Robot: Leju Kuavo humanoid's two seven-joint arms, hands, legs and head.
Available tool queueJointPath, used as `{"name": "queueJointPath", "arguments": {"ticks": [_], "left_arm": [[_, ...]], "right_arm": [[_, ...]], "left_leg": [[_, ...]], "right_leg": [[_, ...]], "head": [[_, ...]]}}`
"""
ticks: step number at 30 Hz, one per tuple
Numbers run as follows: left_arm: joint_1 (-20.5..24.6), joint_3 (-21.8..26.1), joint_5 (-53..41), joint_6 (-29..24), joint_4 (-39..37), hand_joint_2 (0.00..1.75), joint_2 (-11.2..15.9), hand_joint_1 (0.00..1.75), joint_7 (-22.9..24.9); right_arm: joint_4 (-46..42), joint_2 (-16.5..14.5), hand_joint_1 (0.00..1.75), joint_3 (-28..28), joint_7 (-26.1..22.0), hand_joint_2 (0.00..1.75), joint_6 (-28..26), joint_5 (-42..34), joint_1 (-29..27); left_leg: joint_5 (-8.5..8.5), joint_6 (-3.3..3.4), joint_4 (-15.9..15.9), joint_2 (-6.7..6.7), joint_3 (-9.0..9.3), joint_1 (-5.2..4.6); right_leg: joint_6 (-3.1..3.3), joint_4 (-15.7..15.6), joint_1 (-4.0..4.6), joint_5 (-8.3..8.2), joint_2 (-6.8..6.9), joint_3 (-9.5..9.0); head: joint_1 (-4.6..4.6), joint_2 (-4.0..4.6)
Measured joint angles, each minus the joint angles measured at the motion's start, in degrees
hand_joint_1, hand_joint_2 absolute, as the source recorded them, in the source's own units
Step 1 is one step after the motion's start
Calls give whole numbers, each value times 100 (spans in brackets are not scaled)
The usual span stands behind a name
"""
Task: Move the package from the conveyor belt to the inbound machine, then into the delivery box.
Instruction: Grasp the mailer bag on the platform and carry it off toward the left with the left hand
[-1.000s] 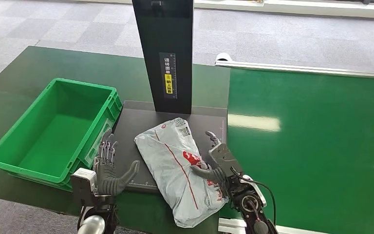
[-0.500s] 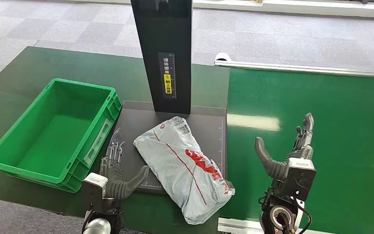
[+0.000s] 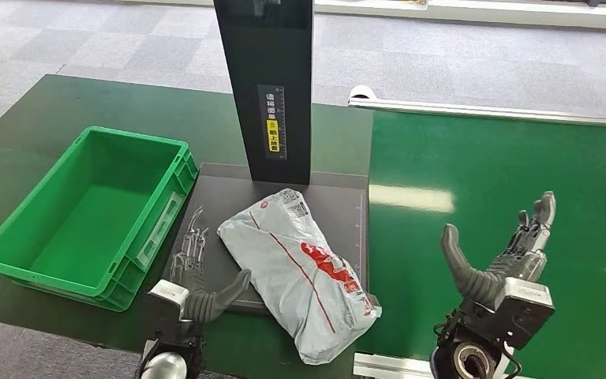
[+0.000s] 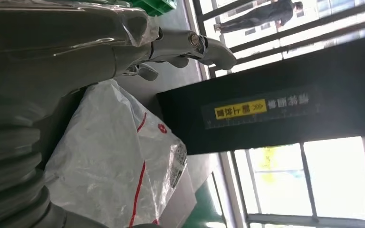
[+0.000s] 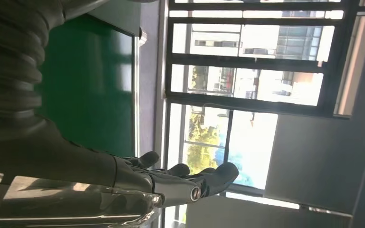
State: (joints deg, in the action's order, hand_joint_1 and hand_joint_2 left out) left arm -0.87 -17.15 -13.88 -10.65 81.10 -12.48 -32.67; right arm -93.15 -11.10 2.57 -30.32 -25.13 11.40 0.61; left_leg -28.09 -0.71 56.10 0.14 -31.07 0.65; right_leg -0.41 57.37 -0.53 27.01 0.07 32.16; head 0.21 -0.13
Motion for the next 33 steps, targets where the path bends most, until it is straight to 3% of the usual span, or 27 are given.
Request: {"name": "queueJointPath", "arguments": {"ticks": [4, 10, 15, 21, 22, 23, 26, 27, 30, 33], "left_arm": [[283, -444, -1157, 339, -427, 175, 52, 0, 619], [856, -1159, -3202, -54, -1653, 175, -3, 0, 1176], [1292, -1591, -3791, 73, -2634, 175, -162, 0, 1453], [1599, -1675, -3973, 38, -3247, 175, -283, 0, 1463], [1627, -1674, -3990, 41, -3295, 175, -294, 5, 1463], [1654, -1673, -4004, 48, -3335, 175, -305, 27, 1457], [1721, -1665, -4028, 53, -3447, 175, -328, 124, 1375], [1736, -1661, -4035, 42, -3483, 175, -333, 140, 1331], [1764, -1656, -4046, -8, -3581, 175, -342, 160, 1224], [1793, -1629, -3997, -60, -3646, 175, -353, 162, 1141]], "right_arm": [[-462, -32, 0, -90, -421, 175, -99, -202, -101], [-1095, -41, 0, -105, -824, 175, 9, -191, -247], [-1209, -39, 0, -52, -759, 175, 222, 27, -241], [-1124, -40, 0, -36, -639, 175, 463, 123, -151], [-1102, -42, 0, -38, -623, 175, 492, 129, -131], [-1085, -44, 0, -40, -607, 175, 515, 135, -115], [-1048, -68, 0, -60, -572, 175, 603, 152, -77], [-1036, -79, 0, -72, -563, 175, 645, 151, -64], [-996, -111, 0, -114, -526, 175, 739, 138, -24], [-946, -139, 0, -162, -509, 175, 810, 120, 8]], "left_leg": [[0, 1, 0, 2, 1, -1], [0, 1, 0, 0, 3, -1], [0, 1, -1, -4, 6, -1], [2, 4, -2, -6, 20, -2], [3, 6, -2, -7, 22, -3], [5, 9, -2, -8, 22, -4], [12, 13, -2, -9, 21, -7], [14, 13, -2, -9, 21, -8], [22, 13, -2, -9, 23, -8], [26, 14, -2, -9, 20, -8]], "right_leg": [[0, 0, -1, -1, 0, -1], [0, 0, -1, -1, -4, -4], [0, 0, -1, -1, 1, -12], [-1, 0, -2, -1, 9, -33], [-3, -1, -3, -2, 10, -35], [-4, -1, -4, -3, 11, -36], [-10, -1, -8, -9, 12, -39], [-11, -1, -8, -11, 11, -39], [-13, -1, -8, -18, 11, -39], [-13, -1, -9, -23, 11, -39]], "head": [[0, 0], [1, 0], [1, 0], [1, 0], [1, 0], [1, 0], [1, 0], [2, 0], [1, 0], [1, 0]]}}
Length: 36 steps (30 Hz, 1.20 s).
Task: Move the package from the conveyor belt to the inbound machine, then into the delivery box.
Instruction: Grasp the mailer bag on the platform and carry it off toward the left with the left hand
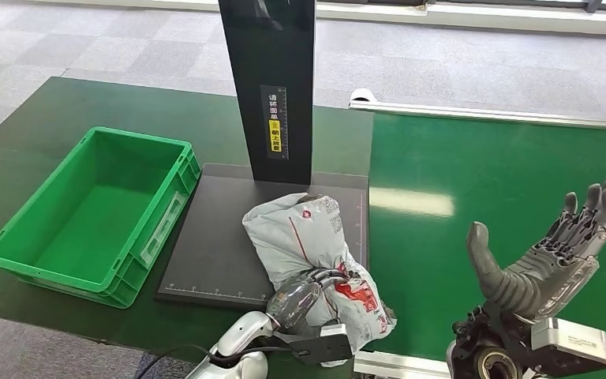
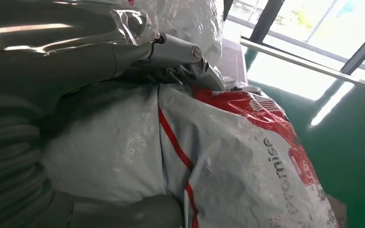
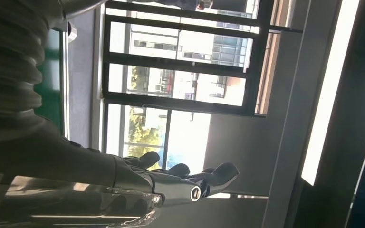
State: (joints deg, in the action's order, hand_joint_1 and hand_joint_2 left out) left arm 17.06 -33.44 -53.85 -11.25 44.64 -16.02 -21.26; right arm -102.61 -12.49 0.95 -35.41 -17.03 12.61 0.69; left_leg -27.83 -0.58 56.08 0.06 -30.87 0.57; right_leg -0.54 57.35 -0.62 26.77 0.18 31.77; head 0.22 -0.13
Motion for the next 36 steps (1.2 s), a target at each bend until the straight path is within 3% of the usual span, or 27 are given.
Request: {"name": "queueJointPath", "arguments": {"ticks": [17, 24, 29, 33, 36], "left_arm": [[144, 180, 214, 19, -36, 175, -60, 165, -144], [73, 332, 857, 219, 89, 175, -60, 174, -651], [-376, 449, 1913, 386, 1429, 175, 67, 175, -1314], [-742, 591, 2171, -706, 3217, 175, 358, 175, -1581], [-877, 1053, 2459, -1488, 4341, 175, 615, 175, -1700]], "right_arm": [[180, -59, 0, -125, 10, 175, 77, -45, 39], [244, -60, 0, -161, 11, 175, 103, -107, 71], [283, -60, 0, -208, -3, 175, 39, -193, 77], [302, -54, 0, -224, -19, 175, -90, -336, 29], [299, -40, 0, -236, -82, 175, -191, -462, -126]], "left_leg": [[5, -1, -1, 1, -5, 2], [6, -1, -1, 1, -10, 1], [6, -1, -1, 2, -32, 2], [6, -2, -1, 4, -41, 5], [6, -3, -3, 4, -43, 10]], "right_leg": [[4, 0, 2, -9, -2, 14], [4, 0, 2, -9, -2, 19], [4, 2, 3, -9, -3, 41], [5, 2, 6, -8, -5, 51], [7, 2, 11, -6, -4, 52]], "head": [[0, 0], [0, 0], [1, 0], [0, 0], [0, 0]]}}
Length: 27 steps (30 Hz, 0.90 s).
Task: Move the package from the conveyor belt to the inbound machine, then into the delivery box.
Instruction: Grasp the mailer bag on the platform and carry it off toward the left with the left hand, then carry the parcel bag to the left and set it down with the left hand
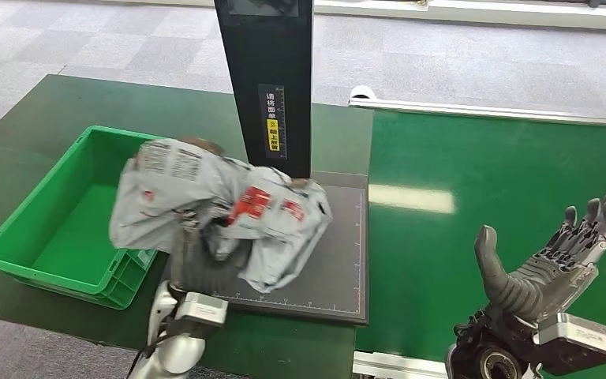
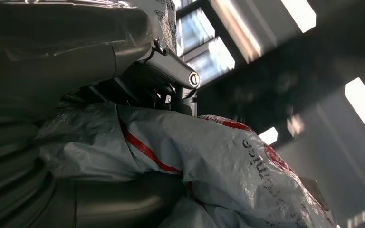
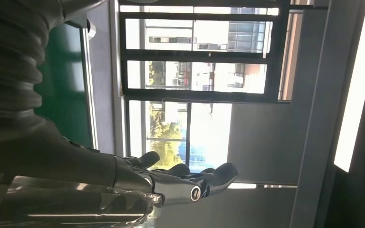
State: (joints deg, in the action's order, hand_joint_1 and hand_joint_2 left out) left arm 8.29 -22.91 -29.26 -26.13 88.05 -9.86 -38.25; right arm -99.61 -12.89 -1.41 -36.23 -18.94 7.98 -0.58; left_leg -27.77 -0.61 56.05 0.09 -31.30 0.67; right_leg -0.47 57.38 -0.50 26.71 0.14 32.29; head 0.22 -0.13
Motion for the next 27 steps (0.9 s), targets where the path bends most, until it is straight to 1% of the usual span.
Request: {"name": "queueJointPath", "arguments": {"ticks": [3, 6, 8, 10, 11, 13, 15, 17, 19, 21, 24, 27], "left_arm": [[-42, 681, 173, -470, 686, 175, 204, 175, -120], [28, 1255, 187, -722, 916, 175, 396, 175, -115], [141, 1569, 55, -790, 925, 175, 504, 175, 52], [356, 1853, -403, -876, 776, 175, 616, 175, 457], [517, 2004, -775, -937, 608, 175, 678, 175, 732], [917, 2312, -1837, -1102, 55, 175, 817, 175, 1384], [1370, 2564, -3039, -1243, -685, 175, 964, 175, 2002], [1829, 2724, -3869, -1290, -1507, 175, 1110, 175, 2408], [2193, 2809, -4204, -1307, -2226, 175, 1224, 175, 2586], [2424, 2861, -4277, -1321, -2714, 175, 1293, 175, 2627], [2627, 2898, -4308, -1330, -3199, 175, 1353, 175, 2641], [2738, 2925, -4326, -1327, -3499, 175, 1387, 175, 2648]], "right_arm": [[-1, 17, 0, 26, -63, 175, -28, -95, -205], [-1, 27, 0, 114, -96, 175, -61, -131, -310], [0, 37, 0, 173, -94, 175, -91, -150, -328], [1, 50, 0, 219, -68, 175, -103, -178, -332], [1, 57, 0, 242, -46, 175, -105, -189, -333], [1, 72, 0, 281, -2, 175, -123, -185, -334], [1, 86, 0, 311, 16, 175, -179, -140, -336], [1, 102, 0, 336, 22, 175, -232, -92, -337], [1, 115, 0, 360, 33, 175, -250, -76, -337], [1, 126, 0, 373, 40, 175, -255, -73, -338], [1, 138, 0, 384, 52, 175, -260, -69, -338], [1, 151, 0, 403, 68, 175, -266, -64, -338]], "left_leg": [[0, -1, -2, 0, 0, 2], [2, -2, -2, 1, 2, 2], [4, -4, -1, 1, 4, 1], [7, -4, 0, -1, 5, 0], [8, -3, 0, -2, 6, 0], [12, -4, 0, -3, 8, 0], [16, -9, 0, -2, 10, 0], [19, -12, 0, -1, 10, 1], [19, -13, 0, 5, 9, 2], [19, -14, 0, 13, 8, 2], [18, -14, 0, 13, -1, 1], [18, -14, 0, 13, -9, 0]], "right_leg": [[3, 0, 2, 2, 0, 0], [3, 0, 2, 2, 0, -1], [3, 0, 1, 1, 0, -2], [3, 0, 0, 0, 3, -4], [3, 0, 0, -1, 4, -5], [7, 0, 0, -6, 4, -5], [11, 1, 0, -11, 3, -3], [13, 3, 1, -12, 2, -3], [16, 5, 2, -14, -4, -2], [18, 6, 2, -16, -11, 1], [17, 7, 2, -15, -12, 10], [17, 6, 1, -15, -12, 19]], "head": [[-1, 0], [-1, 0], [-2, 0], [-2, 0], [-3, 0], [-3, 0], [-1, 0], [-1, 0], [-2, 0], [-2, 0], [-2, 0], [-3, -1]]}}
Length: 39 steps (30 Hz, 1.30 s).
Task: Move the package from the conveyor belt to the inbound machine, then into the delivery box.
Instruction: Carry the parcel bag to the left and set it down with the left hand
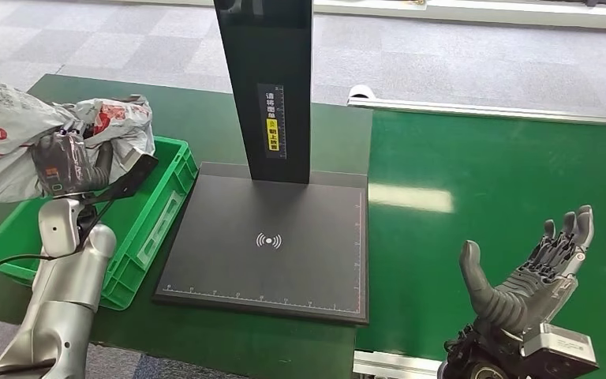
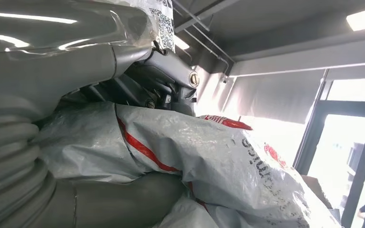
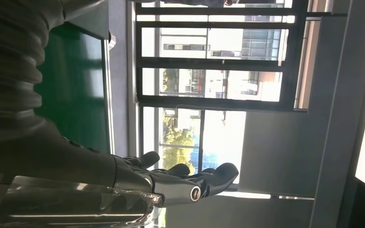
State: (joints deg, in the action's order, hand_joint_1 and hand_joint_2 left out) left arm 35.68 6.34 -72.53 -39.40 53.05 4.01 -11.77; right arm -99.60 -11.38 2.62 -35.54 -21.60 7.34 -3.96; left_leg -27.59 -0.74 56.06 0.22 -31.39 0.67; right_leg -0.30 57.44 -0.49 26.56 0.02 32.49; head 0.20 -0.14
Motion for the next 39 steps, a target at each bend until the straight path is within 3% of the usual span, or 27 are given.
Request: {"name": "queueJointPath", "arguments": {"ticks": [4, 9, 10, 13, 14, 19, 29, 32, 37, 39], "left_arm": [[196, -3, -252, 173, -404, 175, 31, 172, 183], [793, -90, -571, 344, -1346, 175, 66, 163, 545], [916, -109, -622, 346, -1521, 175, 69, 140, 692], [1237, -149, -780, 321, -1991, 175, 108, 18, 1278], [1318, -155, -827, 290, -2118, 175, 131, 0, 1446], [1477, -151, -696, 13, -2410, 175, 179, 0, 1358], [1563, -143, -195, 54, -2501, 175, 101, 0, 1083], [1585, -33, 583, 478, -2544, 175, 40, 0, 558], [1398, 182, 2798, 1740, -2221, 175, -264, 0, -858], [1228, 160, 3356, 1980, -1913, 175, -388, 0, -1018]], "right_arm": [[0, 15, 0, 9, 33, 175, 12, 9, 1], [6, 45, 0, 9, 67, 175, 18, 8, -4], [8, 52, 0, 9, 72, 175, 4, 8, -9], [11, 75, 0, 11, 88, 175, -69, 16, -42], [15, 83, 0, 14, 95, 175, -96, 18, -55], [57, 124, 0, 56, 122, 175, -205, -13, -113], [122, 196, 0, 67, 248, 175, -295, -144, -252], [126, 210, 0, 59, 299, 175, -326, -168, -285], [125, 222, 0, 21, 338, 175, -284, -160, -353], [125, 222, 0, -5, 339, 175, -253, -151, -388]], "left_leg": [[0, 0, 1, 0, -1, 0], [3, -2, 1, -4, -1, 1], [3, -3, 1, -3, -1, 1], [3, -3, 1, 3, -1, 1], [3, -3, 1, 3, -2, 1], [3, -3, 1, 1, -7, 1], [3, -3, 1, 1, -6, 1], [3, -3, 1, 1, -6, 1], [2, -3, 1, -1, -8, -1], [1, -2, 1, 3, -9, -2]], "right_leg": [[0, -1, 0, 0, 1, 4], [0, 0, 1, -2, 1, 2], [0, 1, 1, -2, 1, 2], [0, 2, 1, -3, -2, 4], [0, 3, 1, -3, -2, 5], [1, 2, 1, -1, -1, 9], [0, 2, 1, -2, -1, 10], [1, 2, 1, -2, -1, 11], [0, 2, -1, -2, -1, 10], [0, 2, -2, -2, -2, 11]], "head": [[0, 1], [0, 1], [-1, 1], [1, 1], [1, 1], [1, 1], [1, 0], [1, 0], [0, 1], [-1, 1]]}}
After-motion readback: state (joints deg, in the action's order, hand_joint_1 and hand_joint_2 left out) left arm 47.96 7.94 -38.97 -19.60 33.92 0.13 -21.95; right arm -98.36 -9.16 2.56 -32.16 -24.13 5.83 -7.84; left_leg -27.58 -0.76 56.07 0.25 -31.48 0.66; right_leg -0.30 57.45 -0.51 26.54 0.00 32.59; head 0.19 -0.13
